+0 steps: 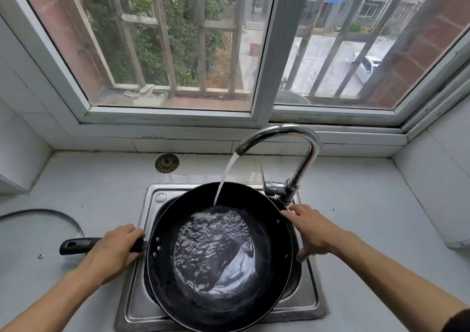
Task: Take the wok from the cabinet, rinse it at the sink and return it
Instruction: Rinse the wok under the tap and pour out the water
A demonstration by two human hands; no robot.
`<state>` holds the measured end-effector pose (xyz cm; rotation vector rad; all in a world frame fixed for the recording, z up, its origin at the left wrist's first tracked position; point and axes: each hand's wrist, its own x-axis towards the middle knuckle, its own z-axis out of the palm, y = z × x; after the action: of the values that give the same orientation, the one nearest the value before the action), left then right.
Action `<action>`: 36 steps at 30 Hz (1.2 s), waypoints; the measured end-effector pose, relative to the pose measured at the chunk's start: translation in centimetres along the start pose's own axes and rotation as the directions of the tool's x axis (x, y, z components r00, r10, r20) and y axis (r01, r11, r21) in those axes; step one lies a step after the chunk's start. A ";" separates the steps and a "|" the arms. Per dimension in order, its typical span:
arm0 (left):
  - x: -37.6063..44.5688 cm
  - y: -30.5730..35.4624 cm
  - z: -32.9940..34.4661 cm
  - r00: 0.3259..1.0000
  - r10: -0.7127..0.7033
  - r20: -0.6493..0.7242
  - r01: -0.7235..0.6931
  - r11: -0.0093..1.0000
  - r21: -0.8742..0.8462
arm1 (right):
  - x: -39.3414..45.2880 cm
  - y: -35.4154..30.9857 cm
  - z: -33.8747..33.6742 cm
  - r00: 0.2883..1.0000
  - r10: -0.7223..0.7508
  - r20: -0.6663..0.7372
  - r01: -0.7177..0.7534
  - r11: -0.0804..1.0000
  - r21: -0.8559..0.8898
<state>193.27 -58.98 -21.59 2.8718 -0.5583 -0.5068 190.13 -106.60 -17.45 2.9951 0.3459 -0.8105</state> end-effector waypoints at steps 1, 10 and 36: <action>0.3 -0.1 -0.1 1.000 0.000 0.011 0.000 1.000 0.001 | 0.0 -0.1 -0.4 1.000 -0.009 -0.026 0.010 0.998 0.057; 5.0 2.0 -2.1 0.976 -0.050 -0.214 0.032 0.996 -0.083 | 3.6 -3.5 -3.4 0.932 -0.020 -0.362 0.108 0.968 0.225; 7.7 2.7 1.8 0.971 -0.237 -0.045 0.238 0.971 0.014 | 10.8 -3.9 -3.8 0.955 0.169 -0.244 -0.112 0.966 0.233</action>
<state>198.47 -64.61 -24.89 2.9767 -0.2138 -0.4733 200.24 -100.29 -19.45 3.2904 0.0442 -0.4659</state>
